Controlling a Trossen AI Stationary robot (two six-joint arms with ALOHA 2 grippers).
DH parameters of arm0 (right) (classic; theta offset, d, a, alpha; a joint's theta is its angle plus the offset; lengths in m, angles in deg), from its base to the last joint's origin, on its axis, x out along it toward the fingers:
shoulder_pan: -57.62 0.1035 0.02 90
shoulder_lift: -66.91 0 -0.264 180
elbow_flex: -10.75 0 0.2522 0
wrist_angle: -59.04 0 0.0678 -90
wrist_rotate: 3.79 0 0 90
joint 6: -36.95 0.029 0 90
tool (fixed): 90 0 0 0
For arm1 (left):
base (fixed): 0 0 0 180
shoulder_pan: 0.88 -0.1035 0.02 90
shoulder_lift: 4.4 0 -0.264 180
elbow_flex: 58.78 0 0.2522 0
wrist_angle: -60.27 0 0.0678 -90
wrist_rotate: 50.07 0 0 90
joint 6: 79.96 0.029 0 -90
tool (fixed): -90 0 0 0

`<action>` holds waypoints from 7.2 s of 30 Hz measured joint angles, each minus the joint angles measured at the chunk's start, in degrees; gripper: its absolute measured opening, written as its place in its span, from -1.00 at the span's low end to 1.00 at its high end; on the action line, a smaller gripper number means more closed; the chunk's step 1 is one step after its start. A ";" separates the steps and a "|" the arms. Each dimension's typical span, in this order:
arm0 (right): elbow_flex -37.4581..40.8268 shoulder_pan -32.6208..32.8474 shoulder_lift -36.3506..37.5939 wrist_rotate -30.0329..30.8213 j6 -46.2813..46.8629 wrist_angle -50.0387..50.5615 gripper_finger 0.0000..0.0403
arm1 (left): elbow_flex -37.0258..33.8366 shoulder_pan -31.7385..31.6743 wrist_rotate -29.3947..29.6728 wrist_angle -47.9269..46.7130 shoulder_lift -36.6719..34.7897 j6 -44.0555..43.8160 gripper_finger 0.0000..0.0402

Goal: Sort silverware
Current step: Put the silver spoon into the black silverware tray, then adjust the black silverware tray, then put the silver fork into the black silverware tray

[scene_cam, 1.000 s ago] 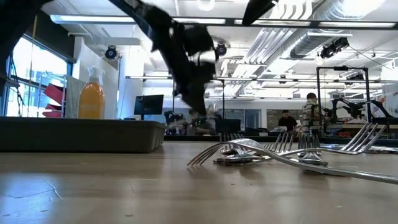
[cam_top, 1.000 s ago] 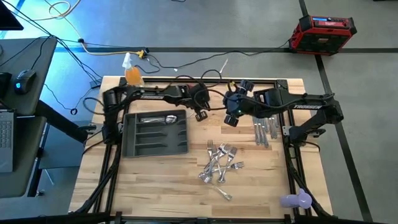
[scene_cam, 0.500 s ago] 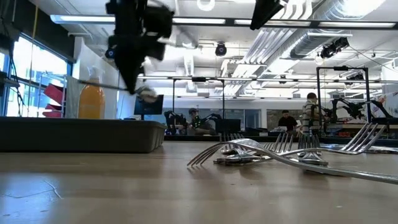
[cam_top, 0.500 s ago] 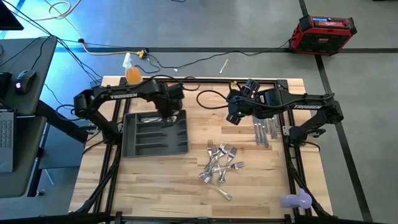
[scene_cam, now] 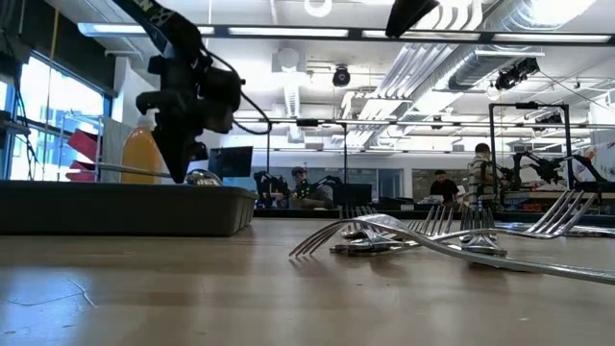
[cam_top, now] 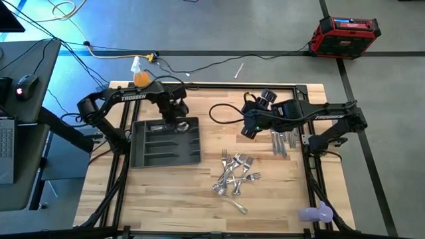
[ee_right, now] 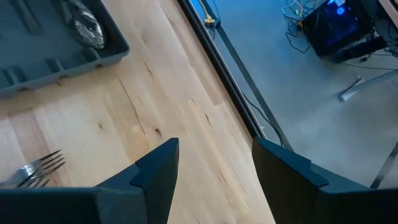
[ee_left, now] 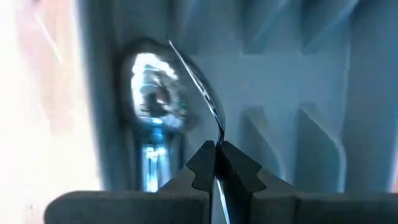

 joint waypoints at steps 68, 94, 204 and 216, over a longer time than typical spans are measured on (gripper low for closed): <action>42.07 13.70 -2.23 -12.77 -4.70 -76.63 -0.05 | -21.24 51.67 27.53 30.80 -5.38 -68.62 -0.58; 42.07 18.88 -2.29 -6.95 -9.24 -75.71 -0.05 | -15.52 60.00 47.56 39.36 -14.25 -64.88 -0.58; 29.50 24.61 -2.27 7.50 20.50 -28.24 -0.05 | 31.22 41.44 28.01 13.47 33.35 -58.82 -0.20; 29.51 24.63 -2.27 7.49 20.48 -28.34 -0.05 | 36.10 42.01 29.17 13.10 33.99 -46.45 -0.98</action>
